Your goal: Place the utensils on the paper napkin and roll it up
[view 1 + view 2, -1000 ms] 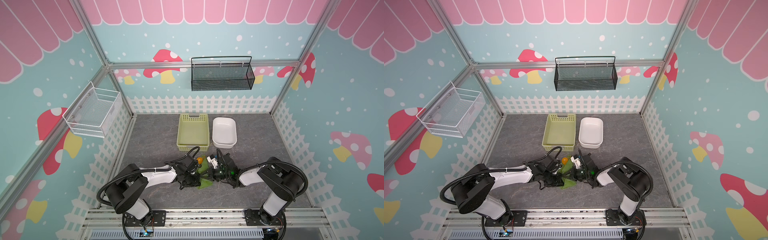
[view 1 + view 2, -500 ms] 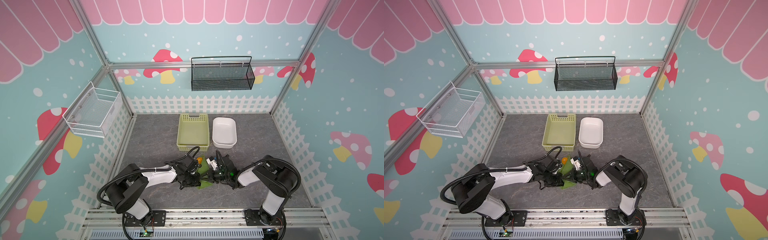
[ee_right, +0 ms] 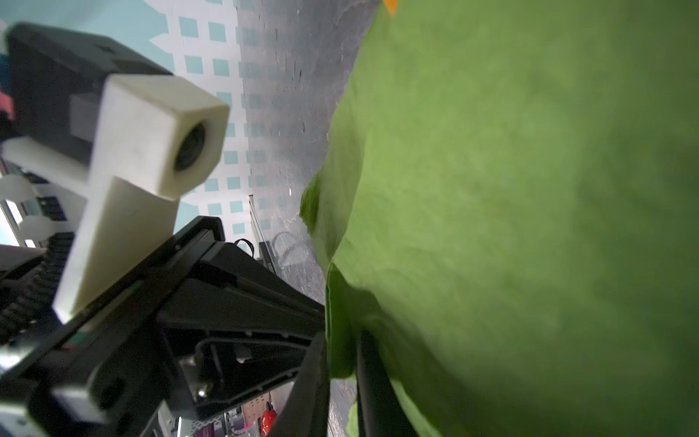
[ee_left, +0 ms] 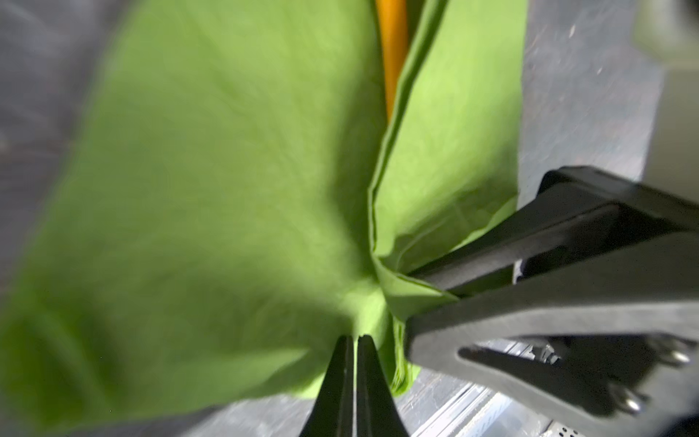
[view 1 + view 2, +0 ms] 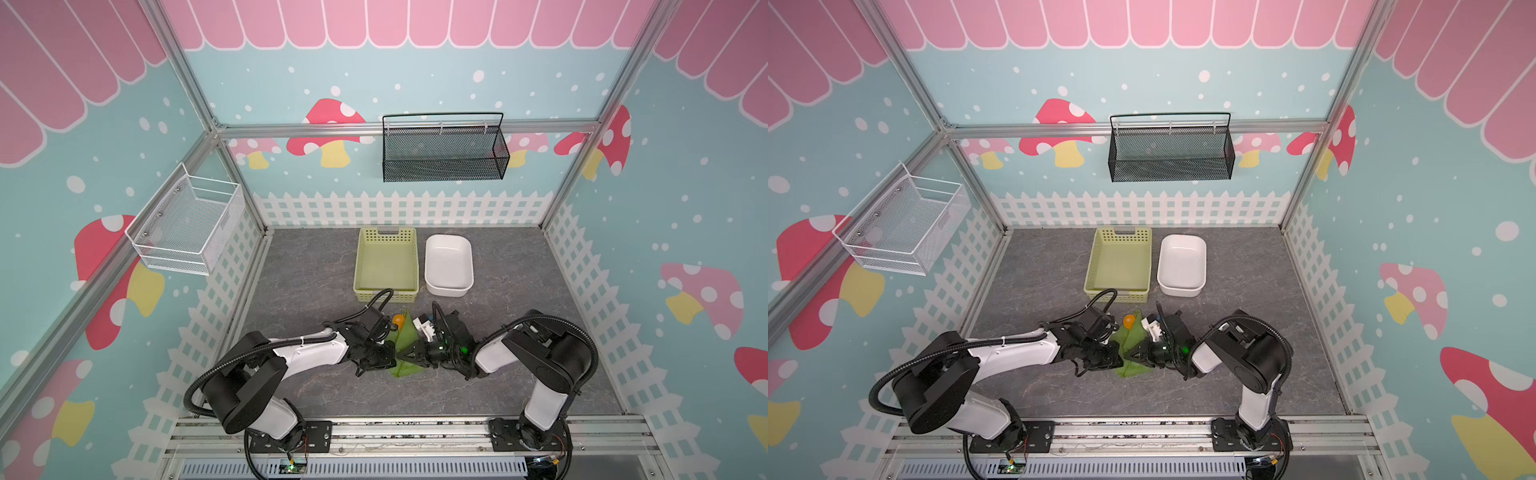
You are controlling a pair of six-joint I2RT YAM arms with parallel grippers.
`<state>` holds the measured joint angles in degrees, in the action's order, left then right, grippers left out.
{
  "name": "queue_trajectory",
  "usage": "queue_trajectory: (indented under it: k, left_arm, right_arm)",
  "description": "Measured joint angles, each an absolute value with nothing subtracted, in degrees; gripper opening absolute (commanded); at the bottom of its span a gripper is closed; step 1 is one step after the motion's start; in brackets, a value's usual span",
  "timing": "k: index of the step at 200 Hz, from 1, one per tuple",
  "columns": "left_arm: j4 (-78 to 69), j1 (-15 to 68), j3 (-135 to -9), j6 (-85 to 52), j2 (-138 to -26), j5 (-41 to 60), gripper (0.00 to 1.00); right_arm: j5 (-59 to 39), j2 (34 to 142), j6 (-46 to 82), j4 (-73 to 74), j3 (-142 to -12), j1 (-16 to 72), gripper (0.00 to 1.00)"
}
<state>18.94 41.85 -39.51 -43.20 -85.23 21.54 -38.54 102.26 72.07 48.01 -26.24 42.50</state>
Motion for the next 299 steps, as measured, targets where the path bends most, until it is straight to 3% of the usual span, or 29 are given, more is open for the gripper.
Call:
queue_trajectory:
  k: [110,162,185,192,207,273,299]
  left_arm:
    - [22.2,38.3,-39.5,-41.6,-83.8,20.7,0.10]
    - [21.5,38.3,-40.5,-41.9,-83.9,21.4,0.18]
    - [20.5,38.3,-40.7,-42.3,-83.9,21.7,0.18]
    - [20.3,38.3,-40.7,-42.4,-83.9,21.7,0.19]
    - [19.6,38.3,-40.7,-43.0,-83.9,21.9,0.22]
    - [13.2,38.3,-40.4,-47.4,-85.2,23.3,0.38]
    - [10.5,38.3,-39.7,-49.4,-86.4,23.8,0.40]
  right_arm:
    - [-38.0,101.3,72.3,48.0,-25.8,42.5,0.26]
    - [-37.8,100.6,72.3,48.0,-25.6,42.5,0.25]
    - [-37.4,100.1,72.3,47.9,-25.3,42.5,0.20]
    - [-37.3,99.9,72.2,47.9,-25.2,42.5,0.15]
    - [-37.1,99.6,72.4,47.9,-25.2,42.5,0.06]
    - [-37.0,99.6,72.3,47.5,-25.2,42.5,0.08]
    - [-37.0,99.6,72.3,47.5,-25.2,42.5,0.12]
